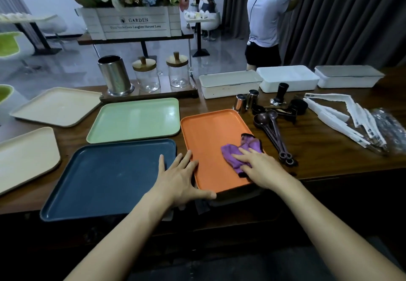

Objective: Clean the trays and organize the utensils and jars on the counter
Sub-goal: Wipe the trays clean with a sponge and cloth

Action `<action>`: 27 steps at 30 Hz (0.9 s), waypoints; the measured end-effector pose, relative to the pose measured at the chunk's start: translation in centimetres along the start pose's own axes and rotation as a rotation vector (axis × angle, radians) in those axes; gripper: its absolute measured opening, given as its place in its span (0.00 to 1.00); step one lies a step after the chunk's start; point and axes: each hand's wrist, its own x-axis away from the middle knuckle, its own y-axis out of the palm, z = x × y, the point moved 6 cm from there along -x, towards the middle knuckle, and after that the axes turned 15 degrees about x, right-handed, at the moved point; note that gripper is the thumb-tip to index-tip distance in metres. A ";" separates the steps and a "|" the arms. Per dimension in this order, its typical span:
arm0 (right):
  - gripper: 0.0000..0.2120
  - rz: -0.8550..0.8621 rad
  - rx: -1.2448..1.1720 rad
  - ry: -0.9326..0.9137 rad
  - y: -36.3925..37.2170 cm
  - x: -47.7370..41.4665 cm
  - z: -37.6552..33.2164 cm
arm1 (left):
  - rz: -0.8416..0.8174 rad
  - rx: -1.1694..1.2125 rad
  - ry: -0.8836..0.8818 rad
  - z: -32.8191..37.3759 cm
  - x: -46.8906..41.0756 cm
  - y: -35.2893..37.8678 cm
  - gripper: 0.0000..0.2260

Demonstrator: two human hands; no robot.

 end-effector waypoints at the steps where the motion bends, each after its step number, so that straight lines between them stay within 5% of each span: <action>1: 0.23 0.048 0.017 0.067 -0.1 0.0 0.0 | -0.006 -0.002 -0.002 0.1 0.0 0.0 0.57; 9: 0.24 0.110 0.021 -0.195 0.8 2.5 -7.8 | 0.014 0.037 -0.008 0.3 0.2 0.1 0.58; 15: 0.23 0.163 0.025 -0.026 -0.1 0.1 -0.9 | -0.046 -0.013 -0.056 0.1 -0.2 0.0 0.60; 20: 0.24 0.202 0.068 -0.001 0.9 -1.1 -3.3 | -0.063 -0.019 -0.090 -0.1 -0.7 0.0 0.64; 27: 0.33 -0.074 0.061 -0.346 0.8 -1.3 -8.5 | 0.025 0.109 -0.055 -0.4 -0.6 0.4 0.63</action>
